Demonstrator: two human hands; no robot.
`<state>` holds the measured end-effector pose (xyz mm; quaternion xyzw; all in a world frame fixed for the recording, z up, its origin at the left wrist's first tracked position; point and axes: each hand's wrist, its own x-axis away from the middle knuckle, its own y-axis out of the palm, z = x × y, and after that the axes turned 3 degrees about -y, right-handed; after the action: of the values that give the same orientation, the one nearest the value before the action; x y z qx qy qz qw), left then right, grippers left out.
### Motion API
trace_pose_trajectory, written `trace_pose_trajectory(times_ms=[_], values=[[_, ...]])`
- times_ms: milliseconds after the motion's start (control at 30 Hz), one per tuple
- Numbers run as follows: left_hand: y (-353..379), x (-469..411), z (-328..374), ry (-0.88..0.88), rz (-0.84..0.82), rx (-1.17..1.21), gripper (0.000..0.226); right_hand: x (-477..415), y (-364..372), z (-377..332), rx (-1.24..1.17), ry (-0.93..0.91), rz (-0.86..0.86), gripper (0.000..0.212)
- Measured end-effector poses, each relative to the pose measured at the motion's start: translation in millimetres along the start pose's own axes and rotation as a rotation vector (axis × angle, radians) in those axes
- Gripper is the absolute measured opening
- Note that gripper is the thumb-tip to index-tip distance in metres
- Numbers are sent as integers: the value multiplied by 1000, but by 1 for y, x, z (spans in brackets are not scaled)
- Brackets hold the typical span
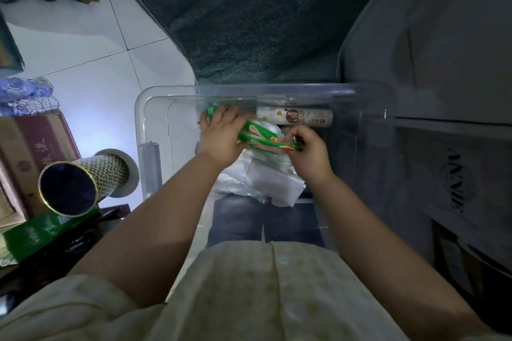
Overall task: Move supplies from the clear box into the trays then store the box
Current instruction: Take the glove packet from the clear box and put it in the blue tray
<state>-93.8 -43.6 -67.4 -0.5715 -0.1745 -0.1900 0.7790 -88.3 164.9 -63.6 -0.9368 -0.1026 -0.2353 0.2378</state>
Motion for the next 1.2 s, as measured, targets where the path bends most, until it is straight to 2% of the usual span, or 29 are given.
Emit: trace_pose_trajectory(times_ms=[100, 267, 367, 500, 567, 667, 833, 1100, 1200], values=[[-26, 15, 14, 45, -29, 9, 55, 24, -24, -15, 44, -72, 34, 58], [-69, 53, 51, 59, 113, 38, 40, 58, -68, -59, 221, -245, 10, 43], [-94, 81, 76, 100, 250, -47, 37, 74, -86, -89, 320, -358, 58, 57], [-125, 113, 107, 86, 353, -139, 37, 97, -87, -120, 664, -549, -21, 61], [-136, 129, 118, 91, 392, -148, 35, 111, -87, -127, 771, -589, 43, 51], [-143, 151, 128, 116, 447, -142, 35, 134, -91, -132, 759, -617, 207, 41], [-139, 184, 126, 288, 411, -137, 37, 191, -79, -128, 760, -531, 417, 35], [-101, 264, 129, 765, 329, -273, 39, 333, -20, -91, 707, -191, 720, 32], [-80, 300, 148, 932, 236, -318, 37, 393, -7, -73, 685, -53, 795, 29]])
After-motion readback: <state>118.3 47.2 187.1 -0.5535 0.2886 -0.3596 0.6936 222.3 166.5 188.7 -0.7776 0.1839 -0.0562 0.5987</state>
